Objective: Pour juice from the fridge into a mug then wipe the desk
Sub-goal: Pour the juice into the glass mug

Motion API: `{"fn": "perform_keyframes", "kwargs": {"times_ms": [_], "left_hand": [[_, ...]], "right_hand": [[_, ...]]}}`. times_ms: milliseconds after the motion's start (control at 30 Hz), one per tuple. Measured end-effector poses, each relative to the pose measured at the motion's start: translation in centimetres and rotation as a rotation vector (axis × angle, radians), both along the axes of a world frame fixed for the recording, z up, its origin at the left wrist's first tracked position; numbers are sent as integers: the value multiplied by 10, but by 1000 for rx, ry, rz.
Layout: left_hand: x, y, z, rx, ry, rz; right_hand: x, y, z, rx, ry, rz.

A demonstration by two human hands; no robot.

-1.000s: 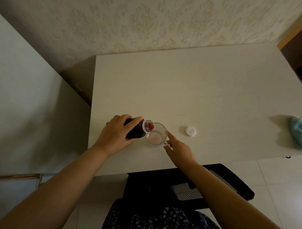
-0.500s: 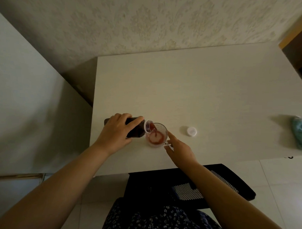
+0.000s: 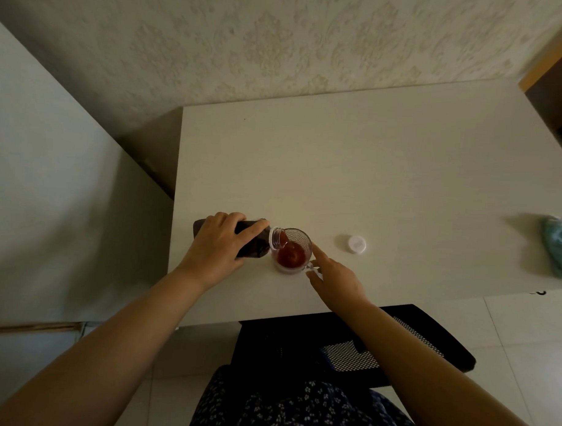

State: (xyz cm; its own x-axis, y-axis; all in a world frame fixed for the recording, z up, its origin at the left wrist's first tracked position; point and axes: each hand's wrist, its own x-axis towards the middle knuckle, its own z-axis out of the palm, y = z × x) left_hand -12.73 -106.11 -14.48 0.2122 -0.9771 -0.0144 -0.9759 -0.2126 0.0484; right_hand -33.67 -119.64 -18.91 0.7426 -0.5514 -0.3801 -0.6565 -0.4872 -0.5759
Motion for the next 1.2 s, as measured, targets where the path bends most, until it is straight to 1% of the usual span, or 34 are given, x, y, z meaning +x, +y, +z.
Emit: {"fn": "perform_keyframes", "kwargs": {"times_ms": [500, 767, 1200], "left_hand": [[0, -1, 3, 0, -7, -12], [0, -3, 4, 4, -31, -22], [-1, -2, 4, -15, -90, -53]], "right_hand": [[-3, -1, -1, -105, 39, 77], [-2, -1, -2, -176, 93, 109], [-4, 0, -3, -228, 77, 123]]}}
